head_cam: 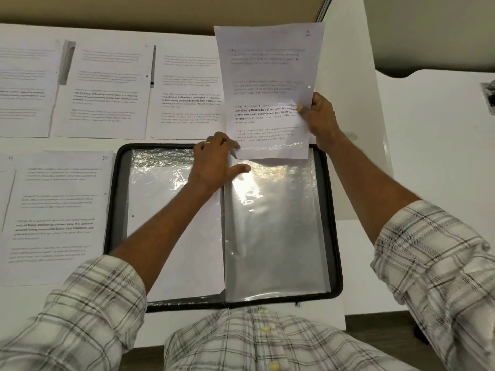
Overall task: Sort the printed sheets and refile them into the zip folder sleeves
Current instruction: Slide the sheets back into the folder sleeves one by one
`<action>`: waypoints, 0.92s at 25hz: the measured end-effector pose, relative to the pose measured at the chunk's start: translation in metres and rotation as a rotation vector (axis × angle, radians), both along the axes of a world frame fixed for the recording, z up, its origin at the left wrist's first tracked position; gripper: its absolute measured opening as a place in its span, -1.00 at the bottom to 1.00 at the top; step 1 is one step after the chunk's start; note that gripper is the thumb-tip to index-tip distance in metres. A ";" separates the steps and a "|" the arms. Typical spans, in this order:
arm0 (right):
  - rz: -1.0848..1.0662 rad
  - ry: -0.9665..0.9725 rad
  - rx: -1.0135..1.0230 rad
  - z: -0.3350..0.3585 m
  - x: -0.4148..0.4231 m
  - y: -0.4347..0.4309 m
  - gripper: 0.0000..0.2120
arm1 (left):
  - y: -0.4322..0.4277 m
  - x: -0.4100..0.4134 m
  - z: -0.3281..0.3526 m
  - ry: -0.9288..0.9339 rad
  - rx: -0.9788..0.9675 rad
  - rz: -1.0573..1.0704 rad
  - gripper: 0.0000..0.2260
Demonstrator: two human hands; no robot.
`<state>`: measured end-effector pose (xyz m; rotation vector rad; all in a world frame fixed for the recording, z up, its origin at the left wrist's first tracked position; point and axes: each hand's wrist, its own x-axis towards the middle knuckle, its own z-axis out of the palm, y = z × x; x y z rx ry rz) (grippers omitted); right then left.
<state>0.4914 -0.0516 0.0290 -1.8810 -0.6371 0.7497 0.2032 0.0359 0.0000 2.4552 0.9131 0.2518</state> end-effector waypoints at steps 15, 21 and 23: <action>-0.051 0.088 0.015 -0.008 0.000 -0.005 -0.61 | 0.027 0.016 0.036 0.144 0.031 -0.201 -0.82; -0.021 0.109 0.043 -0.005 0.002 -0.006 -0.61 | 0.032 0.019 0.021 0.003 -0.241 -0.042 -0.82; 0.009 0.084 0.032 -0.005 0.000 -0.005 -0.62 | 0.032 0.020 0.020 -0.023 -0.312 0.036 -0.77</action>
